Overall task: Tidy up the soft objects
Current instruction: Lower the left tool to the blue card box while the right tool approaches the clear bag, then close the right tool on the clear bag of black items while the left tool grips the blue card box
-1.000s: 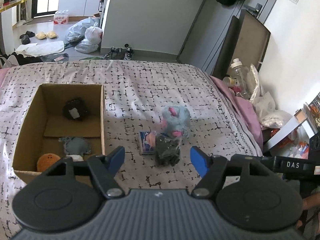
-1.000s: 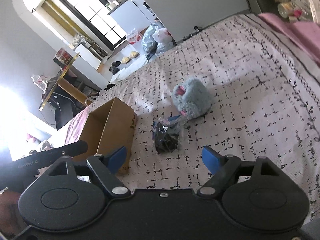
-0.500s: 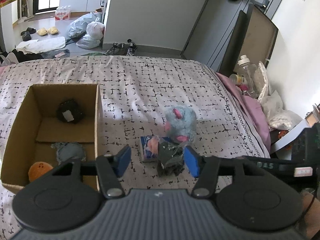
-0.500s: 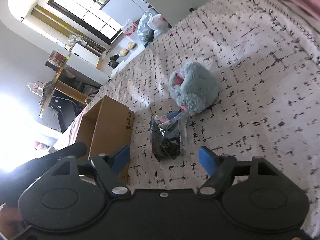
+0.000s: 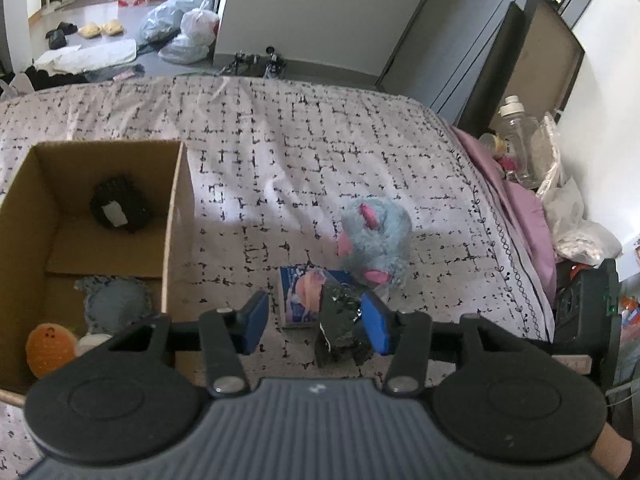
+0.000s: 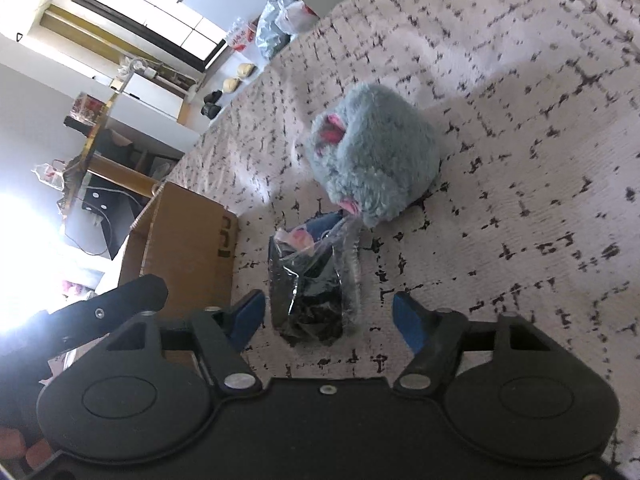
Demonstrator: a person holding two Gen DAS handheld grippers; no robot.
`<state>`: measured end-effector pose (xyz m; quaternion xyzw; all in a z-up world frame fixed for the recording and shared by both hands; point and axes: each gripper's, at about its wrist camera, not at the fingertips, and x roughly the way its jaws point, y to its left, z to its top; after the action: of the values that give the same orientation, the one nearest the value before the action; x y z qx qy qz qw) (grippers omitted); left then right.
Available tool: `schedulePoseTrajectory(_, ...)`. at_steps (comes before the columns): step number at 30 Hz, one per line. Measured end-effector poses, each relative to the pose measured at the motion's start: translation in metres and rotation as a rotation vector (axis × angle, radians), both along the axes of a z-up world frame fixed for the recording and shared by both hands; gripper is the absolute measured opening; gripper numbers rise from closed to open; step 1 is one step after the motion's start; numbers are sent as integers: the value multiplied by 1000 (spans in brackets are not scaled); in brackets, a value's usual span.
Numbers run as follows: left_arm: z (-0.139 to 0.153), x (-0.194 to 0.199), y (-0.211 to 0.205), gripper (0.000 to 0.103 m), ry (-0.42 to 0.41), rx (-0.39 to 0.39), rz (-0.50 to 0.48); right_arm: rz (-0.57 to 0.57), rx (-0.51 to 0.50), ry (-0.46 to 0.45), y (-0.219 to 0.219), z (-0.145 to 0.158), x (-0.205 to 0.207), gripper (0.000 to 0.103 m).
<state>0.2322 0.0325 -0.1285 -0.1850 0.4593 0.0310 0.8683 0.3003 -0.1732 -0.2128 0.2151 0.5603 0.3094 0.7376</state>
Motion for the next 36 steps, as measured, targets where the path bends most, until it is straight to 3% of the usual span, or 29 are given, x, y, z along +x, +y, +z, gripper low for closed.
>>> schedulePoseTrajectory(2,-4,5,-1,50,17,-5,3,11,15,15,1,-2,-1,39)
schedulePoseTrajectory(3,-5,7,-2,51,21,-7,3,12,16,8,0,-1,-2,38)
schedulePoseTrajectory(11,-19,27,-10,56,66,-21,5,1,-10,-4,-23,5,-5,33)
schedulePoseTrajectory(17,-30,40,-21,73,109,-3,9,-14,-36,-4,-38,3,-7,32)
schedulePoseTrajectory(28,-63,59,-39,76,218,64,3,-54,-121,7,-56,6,-3,32)
schedulePoseTrajectory(31,-70,63,-45,76,224,87,-10,-37,-135,-6,-53,11,-4,35)
schedulePoseTrajectory(36,-79,69,-47,77,228,100,17,-53,-118,-18,-50,14,-1,55)
